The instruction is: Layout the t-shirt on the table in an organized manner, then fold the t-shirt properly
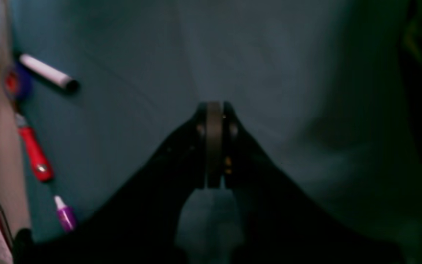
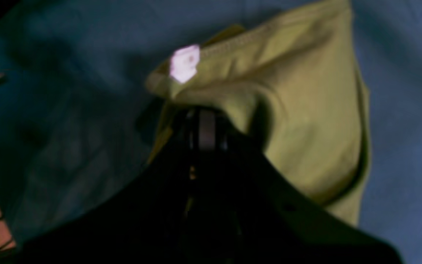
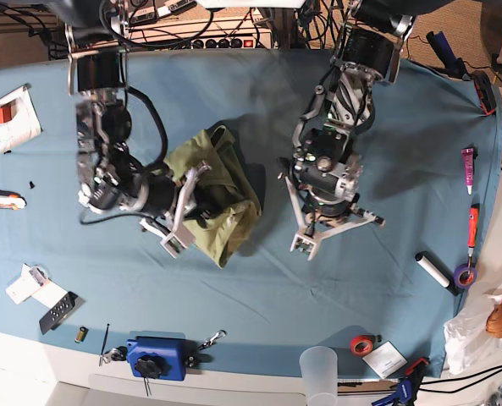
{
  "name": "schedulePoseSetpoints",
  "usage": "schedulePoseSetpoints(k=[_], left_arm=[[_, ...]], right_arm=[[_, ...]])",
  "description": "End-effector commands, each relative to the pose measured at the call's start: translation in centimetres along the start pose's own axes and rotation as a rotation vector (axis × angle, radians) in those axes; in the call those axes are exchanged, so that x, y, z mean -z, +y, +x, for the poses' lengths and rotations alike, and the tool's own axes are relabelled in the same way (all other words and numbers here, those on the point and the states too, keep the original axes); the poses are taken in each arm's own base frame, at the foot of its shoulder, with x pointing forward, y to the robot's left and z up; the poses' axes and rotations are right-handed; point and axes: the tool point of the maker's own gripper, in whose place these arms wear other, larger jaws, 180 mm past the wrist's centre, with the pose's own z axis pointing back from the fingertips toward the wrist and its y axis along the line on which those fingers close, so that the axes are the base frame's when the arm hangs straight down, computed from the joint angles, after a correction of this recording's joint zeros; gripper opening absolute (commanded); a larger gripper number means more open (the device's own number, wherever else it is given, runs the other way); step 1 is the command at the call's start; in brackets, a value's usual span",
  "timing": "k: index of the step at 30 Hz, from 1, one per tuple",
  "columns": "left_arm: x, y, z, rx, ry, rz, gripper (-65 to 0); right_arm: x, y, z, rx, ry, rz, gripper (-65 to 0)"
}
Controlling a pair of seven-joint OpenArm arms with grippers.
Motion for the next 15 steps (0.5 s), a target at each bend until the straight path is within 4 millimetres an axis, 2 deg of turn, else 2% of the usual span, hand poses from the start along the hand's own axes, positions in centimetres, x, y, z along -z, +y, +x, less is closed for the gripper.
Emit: schedulePoseSetpoints(k=[1,5,9,12,15], left_arm=[[-0.5,0.5,1.7,-0.010,-0.053,0.009,-65.0],[-0.5,-0.3,1.6,-0.029,-0.054,-0.033,-65.0],[-0.5,-0.7,1.6,-0.035,-0.055,-0.055,-65.0],[-0.5,-0.8,1.3,-0.034,-0.047,-0.057,-65.0],[-0.5,-0.9,1.0,-0.034,-0.039,-0.061,-65.0]], right_arm=[[-0.1,-0.4,2.9,-0.021,-0.076,-0.004,-65.0],[2.5,-0.4,4.8,0.026,-0.109,0.030,-65.0],[5.4,0.4,5.8,0.106,-0.112,0.090,-65.0],[6.8,0.0,5.9,0.099,-0.116,0.058,-65.0],[7.8,-0.6,5.1,0.054,-0.092,-0.002,-65.0]])
